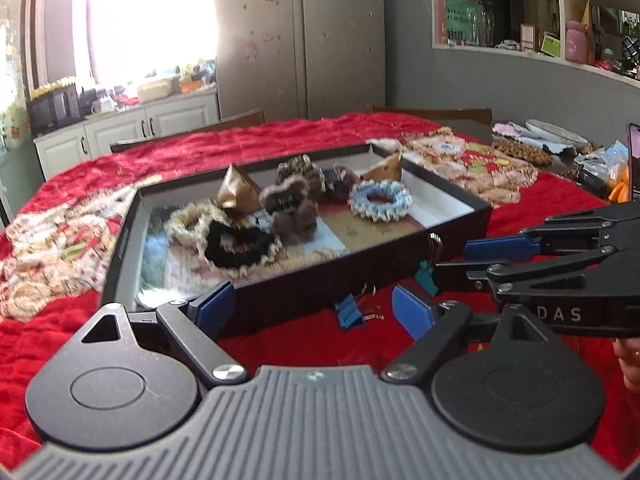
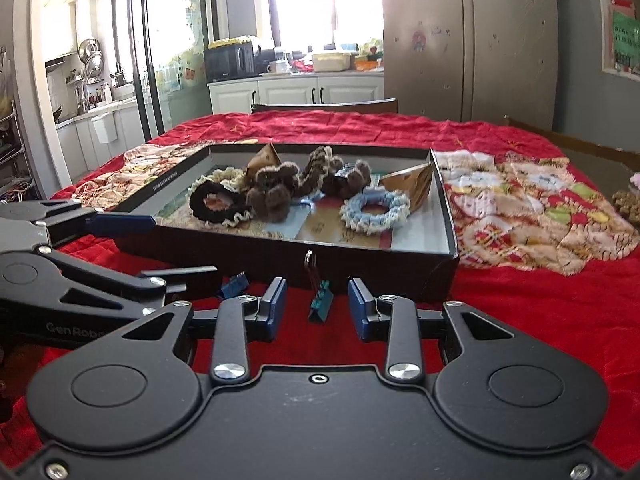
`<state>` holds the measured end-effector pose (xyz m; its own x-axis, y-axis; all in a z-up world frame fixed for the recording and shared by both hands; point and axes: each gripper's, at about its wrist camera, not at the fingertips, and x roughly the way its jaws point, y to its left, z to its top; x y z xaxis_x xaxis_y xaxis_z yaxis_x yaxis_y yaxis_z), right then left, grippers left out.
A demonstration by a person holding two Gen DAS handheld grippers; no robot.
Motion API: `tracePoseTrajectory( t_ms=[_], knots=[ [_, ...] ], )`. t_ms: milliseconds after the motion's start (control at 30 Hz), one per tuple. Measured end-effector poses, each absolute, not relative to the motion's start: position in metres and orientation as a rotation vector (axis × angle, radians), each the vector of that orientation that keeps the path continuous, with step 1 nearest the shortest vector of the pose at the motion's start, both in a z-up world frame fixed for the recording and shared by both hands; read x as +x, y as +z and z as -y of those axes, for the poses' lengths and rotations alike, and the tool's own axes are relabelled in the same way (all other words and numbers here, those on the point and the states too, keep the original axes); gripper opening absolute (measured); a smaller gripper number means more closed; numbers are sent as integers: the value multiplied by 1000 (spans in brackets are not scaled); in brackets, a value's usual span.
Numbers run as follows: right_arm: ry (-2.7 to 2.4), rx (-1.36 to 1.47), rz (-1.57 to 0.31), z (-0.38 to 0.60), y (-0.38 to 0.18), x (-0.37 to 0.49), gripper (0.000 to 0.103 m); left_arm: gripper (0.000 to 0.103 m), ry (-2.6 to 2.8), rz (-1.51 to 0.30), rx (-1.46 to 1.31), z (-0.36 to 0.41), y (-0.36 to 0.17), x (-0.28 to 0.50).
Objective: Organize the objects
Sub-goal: 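Lift both open tools out of the box and back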
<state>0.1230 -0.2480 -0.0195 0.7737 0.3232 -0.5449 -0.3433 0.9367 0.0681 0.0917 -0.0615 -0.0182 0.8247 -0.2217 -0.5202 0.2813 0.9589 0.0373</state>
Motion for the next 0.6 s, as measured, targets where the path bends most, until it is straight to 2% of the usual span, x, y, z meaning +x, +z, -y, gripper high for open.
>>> tracePoseTrajectory(
  t_ms=[600],
  knots=[
    [350,-8,-600,249,-30,140,19,80,-293,-644,32,68,-40,107]
  ],
)
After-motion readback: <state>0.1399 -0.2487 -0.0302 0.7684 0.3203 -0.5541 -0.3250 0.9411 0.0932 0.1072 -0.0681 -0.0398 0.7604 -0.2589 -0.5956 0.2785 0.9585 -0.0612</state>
